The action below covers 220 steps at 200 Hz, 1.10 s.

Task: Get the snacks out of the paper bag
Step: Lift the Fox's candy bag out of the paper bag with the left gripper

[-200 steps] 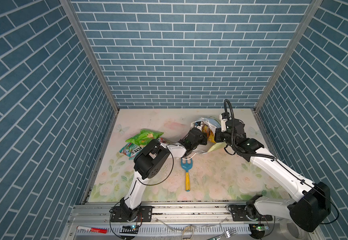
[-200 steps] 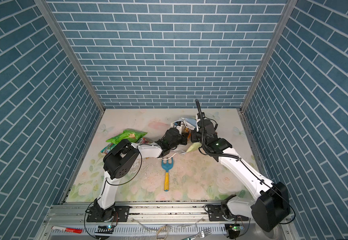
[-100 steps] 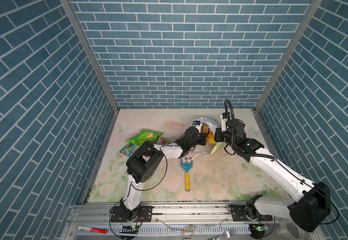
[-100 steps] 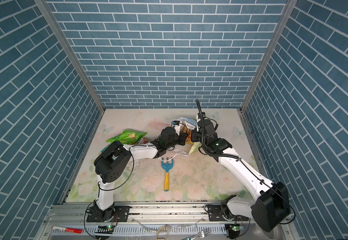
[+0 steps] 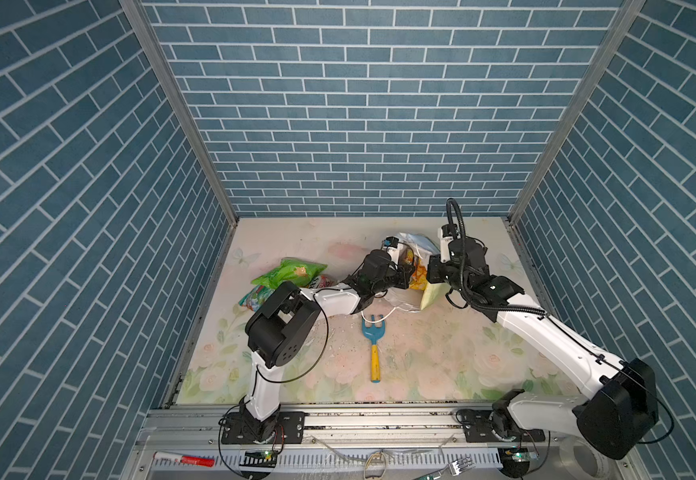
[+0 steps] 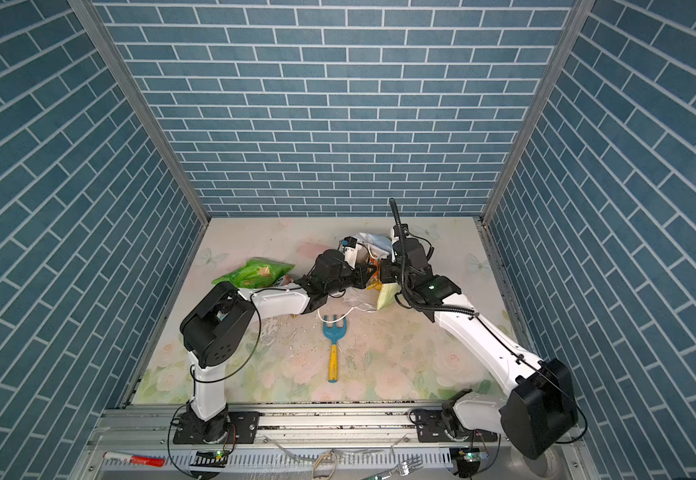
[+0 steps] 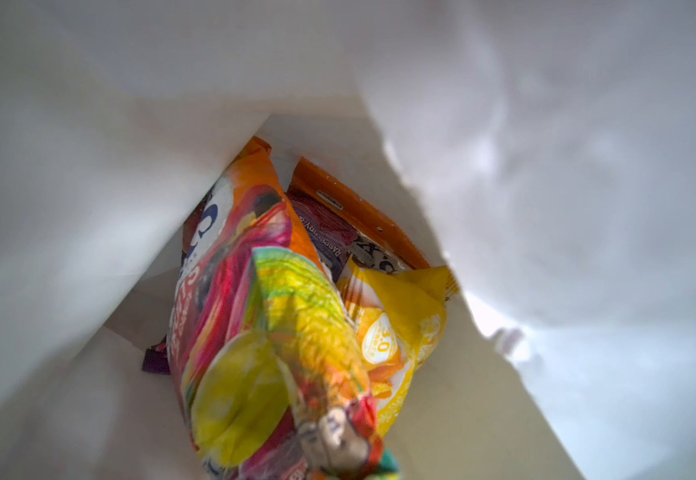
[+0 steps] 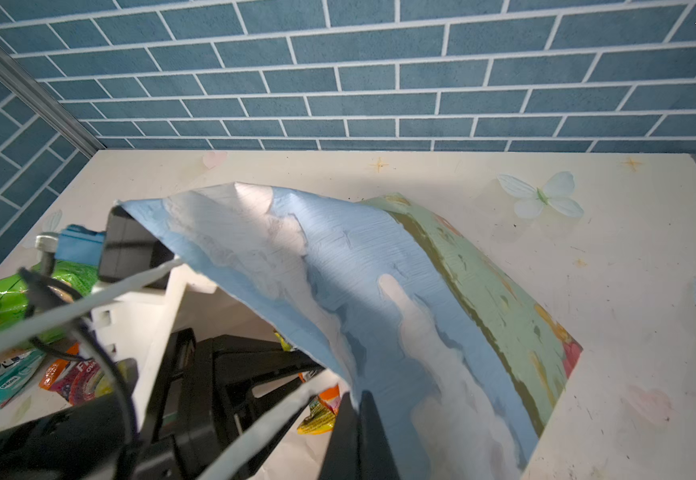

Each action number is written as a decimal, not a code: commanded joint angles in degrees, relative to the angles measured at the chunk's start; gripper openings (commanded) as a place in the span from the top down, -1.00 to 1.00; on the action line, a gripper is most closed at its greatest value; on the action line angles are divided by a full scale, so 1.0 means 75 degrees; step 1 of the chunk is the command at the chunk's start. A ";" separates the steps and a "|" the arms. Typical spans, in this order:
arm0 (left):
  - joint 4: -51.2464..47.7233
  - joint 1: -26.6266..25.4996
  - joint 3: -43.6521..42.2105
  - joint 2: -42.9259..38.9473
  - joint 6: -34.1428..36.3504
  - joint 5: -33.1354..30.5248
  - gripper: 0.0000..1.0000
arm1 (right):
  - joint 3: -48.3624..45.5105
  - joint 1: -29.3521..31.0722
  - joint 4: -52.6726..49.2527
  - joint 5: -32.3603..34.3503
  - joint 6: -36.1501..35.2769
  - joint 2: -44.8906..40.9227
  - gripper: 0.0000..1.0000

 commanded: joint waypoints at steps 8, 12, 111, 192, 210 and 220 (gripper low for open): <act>0.0371 0.0189 0.0077 -0.0637 -0.0002 0.0144 1.00 | 0.0003 -0.0030 -0.0444 0.0279 0.0126 0.0150 1.00; 0.0336 0.0189 0.0082 -0.0662 0.0012 0.0150 1.00 | 0.0000 -0.0029 -0.0444 0.0279 0.0126 0.0150 1.00; -0.0526 0.0200 -0.0148 -0.1553 0.0629 -0.0049 1.00 | -0.0060 -0.0034 -0.0490 0.0450 0.0121 -0.0025 1.00; -0.0624 0.0205 -0.0565 -0.2257 0.0782 -0.0146 1.00 | -0.0045 -0.0028 -0.0490 0.0492 0.0173 -0.0044 1.00; -0.0595 0.0201 -0.0658 -0.2421 0.0760 -0.0110 1.00 | -0.0052 -0.0030 -0.0498 0.0501 0.0191 -0.0058 1.00; -0.0598 0.0203 -0.0712 -0.2519 0.0774 -0.0115 1.00 | -0.0048 -0.0028 -0.0501 0.0501 0.0197 -0.0073 1.00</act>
